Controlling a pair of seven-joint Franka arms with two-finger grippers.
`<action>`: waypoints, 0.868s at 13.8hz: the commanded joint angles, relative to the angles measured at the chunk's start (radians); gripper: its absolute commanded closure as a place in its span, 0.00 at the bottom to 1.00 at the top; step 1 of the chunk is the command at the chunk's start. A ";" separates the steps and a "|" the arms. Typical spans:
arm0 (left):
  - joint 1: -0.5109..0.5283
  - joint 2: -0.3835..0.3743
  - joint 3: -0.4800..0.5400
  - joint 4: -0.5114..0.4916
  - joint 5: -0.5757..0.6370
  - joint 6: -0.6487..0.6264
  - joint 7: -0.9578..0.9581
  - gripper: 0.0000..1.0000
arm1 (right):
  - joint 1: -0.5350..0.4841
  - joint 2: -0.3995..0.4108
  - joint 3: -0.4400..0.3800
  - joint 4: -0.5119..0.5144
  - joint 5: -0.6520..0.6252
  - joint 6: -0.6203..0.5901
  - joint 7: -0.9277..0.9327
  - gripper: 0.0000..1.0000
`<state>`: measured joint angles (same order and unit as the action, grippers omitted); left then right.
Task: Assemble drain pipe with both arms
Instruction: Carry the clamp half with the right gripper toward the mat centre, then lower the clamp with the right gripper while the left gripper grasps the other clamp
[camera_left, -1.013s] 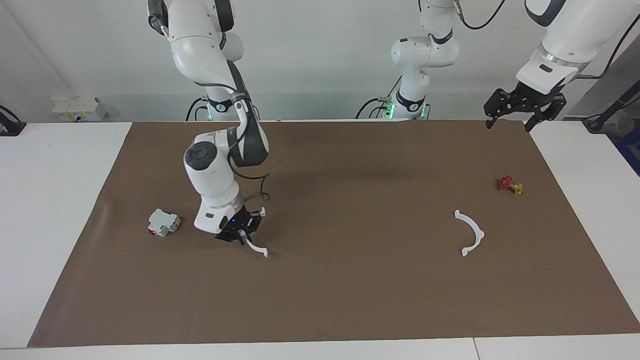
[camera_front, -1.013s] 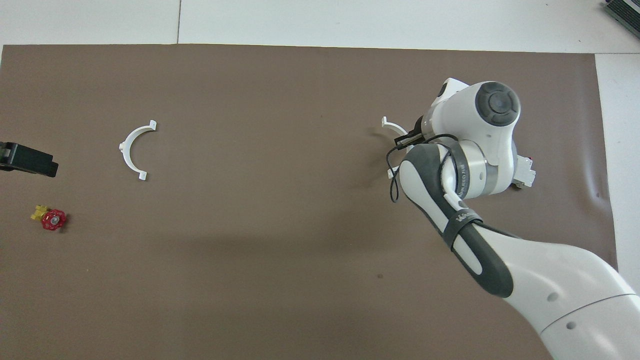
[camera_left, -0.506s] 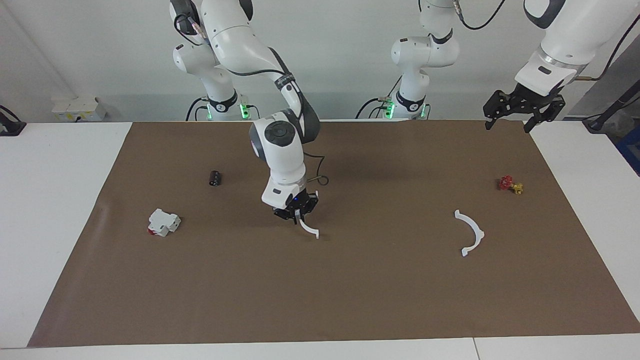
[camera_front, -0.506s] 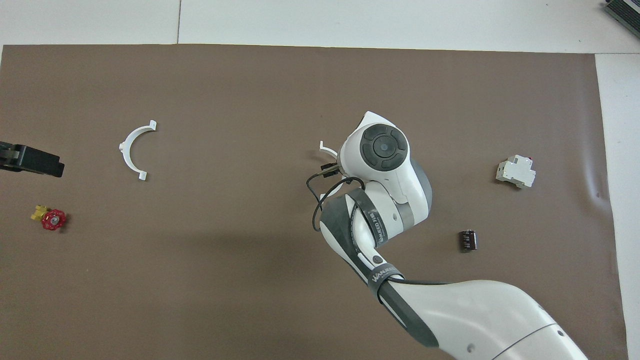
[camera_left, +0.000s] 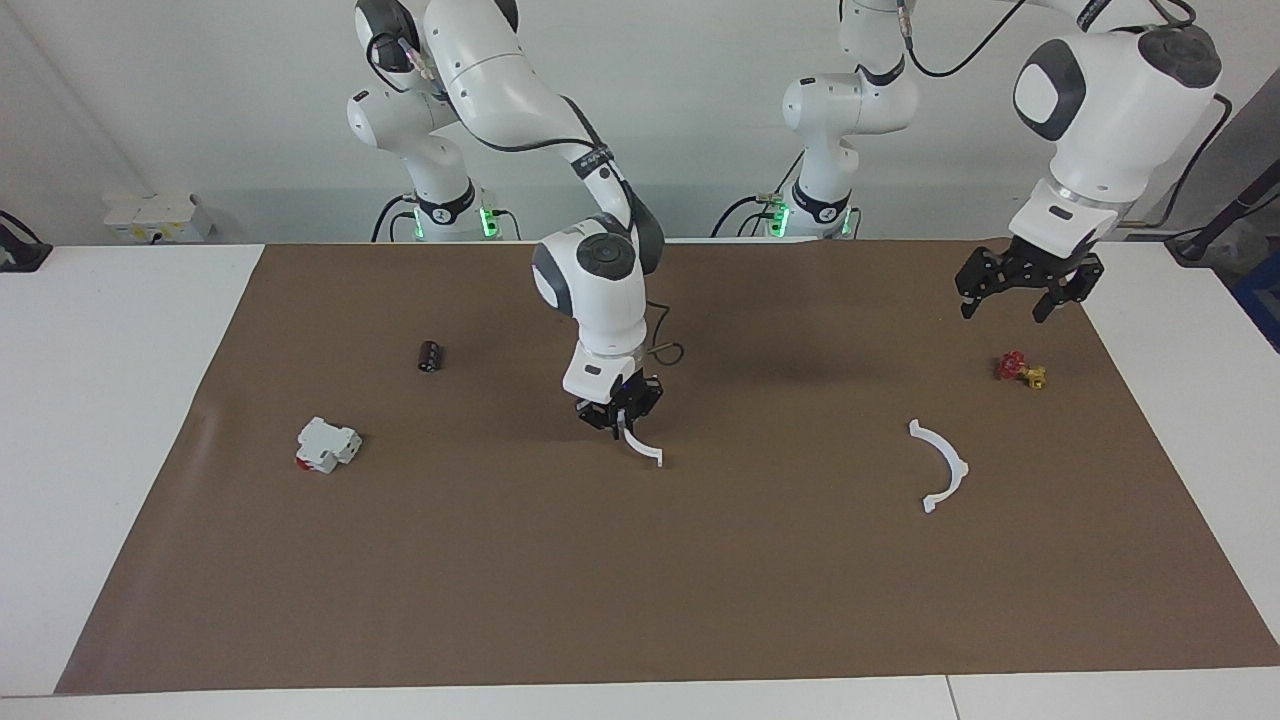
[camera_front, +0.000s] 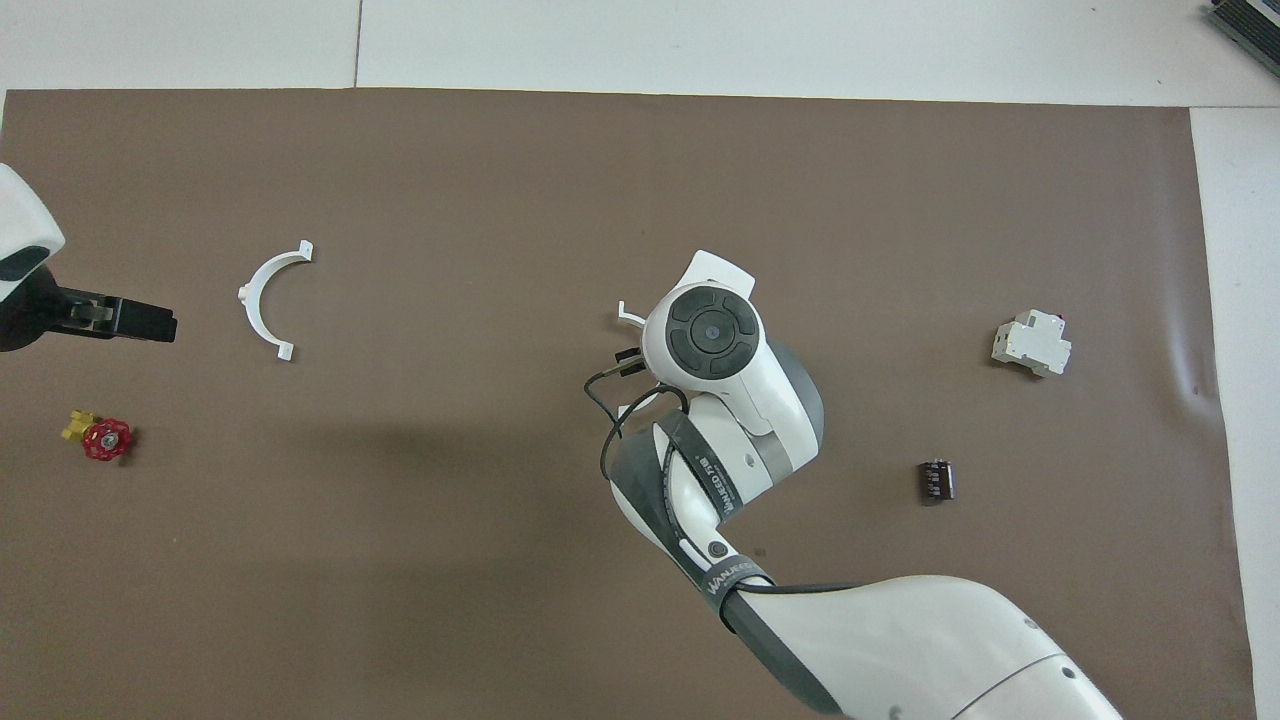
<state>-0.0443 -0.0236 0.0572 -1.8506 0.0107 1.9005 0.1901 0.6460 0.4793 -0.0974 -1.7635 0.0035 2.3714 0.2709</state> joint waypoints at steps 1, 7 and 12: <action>0.011 0.079 -0.004 -0.016 -0.024 0.112 0.023 0.00 | 0.012 -0.005 -0.001 -0.024 -0.056 0.034 0.045 1.00; 0.026 0.237 -0.004 -0.032 -0.028 0.308 0.044 0.00 | 0.012 -0.013 0.002 -0.071 -0.077 0.086 0.028 1.00; 0.054 0.378 -0.005 -0.018 -0.028 0.466 0.045 0.00 | 0.014 -0.016 0.004 -0.076 -0.077 0.078 0.037 0.00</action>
<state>-0.0065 0.3077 0.0574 -1.8733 0.0054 2.2970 0.2078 0.6607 0.4801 -0.0975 -1.8140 -0.0434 2.4318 0.2857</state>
